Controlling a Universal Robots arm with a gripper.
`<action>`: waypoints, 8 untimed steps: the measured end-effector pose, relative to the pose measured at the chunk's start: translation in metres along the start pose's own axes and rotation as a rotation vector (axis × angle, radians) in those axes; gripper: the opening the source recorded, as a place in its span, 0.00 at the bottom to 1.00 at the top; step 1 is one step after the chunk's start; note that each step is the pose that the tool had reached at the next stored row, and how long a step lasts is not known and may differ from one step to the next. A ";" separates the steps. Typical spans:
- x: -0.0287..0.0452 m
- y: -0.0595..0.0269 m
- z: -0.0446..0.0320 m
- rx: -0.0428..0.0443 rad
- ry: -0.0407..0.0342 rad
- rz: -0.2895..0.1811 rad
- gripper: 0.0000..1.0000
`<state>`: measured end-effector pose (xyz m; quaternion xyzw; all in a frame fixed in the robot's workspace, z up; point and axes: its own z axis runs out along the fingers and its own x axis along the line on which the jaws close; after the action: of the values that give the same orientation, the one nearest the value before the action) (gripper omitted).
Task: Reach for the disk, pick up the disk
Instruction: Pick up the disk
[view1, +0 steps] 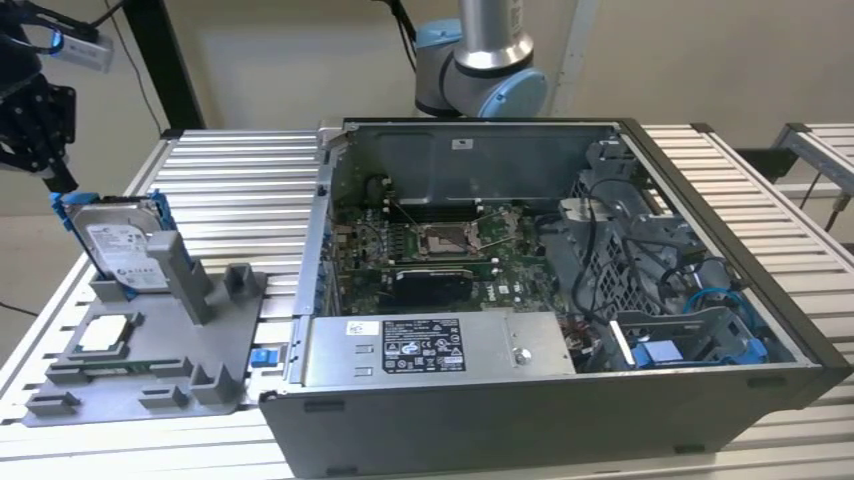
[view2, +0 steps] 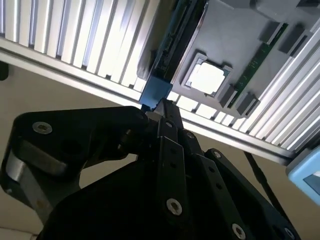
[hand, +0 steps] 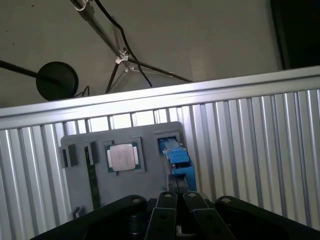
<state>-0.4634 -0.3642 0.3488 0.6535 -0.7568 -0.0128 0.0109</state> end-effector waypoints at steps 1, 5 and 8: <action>-0.0004 -0.0022 0.0001 -0.0001 0.0001 -0.002 0.00; -0.0014 -0.0096 0.0002 0.0000 0.0003 -0.009 0.00; -0.0015 -0.0097 0.0002 -0.0001 0.0000 -0.011 0.00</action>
<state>-0.4536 -0.3642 0.3483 0.6576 -0.7532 -0.0129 0.0108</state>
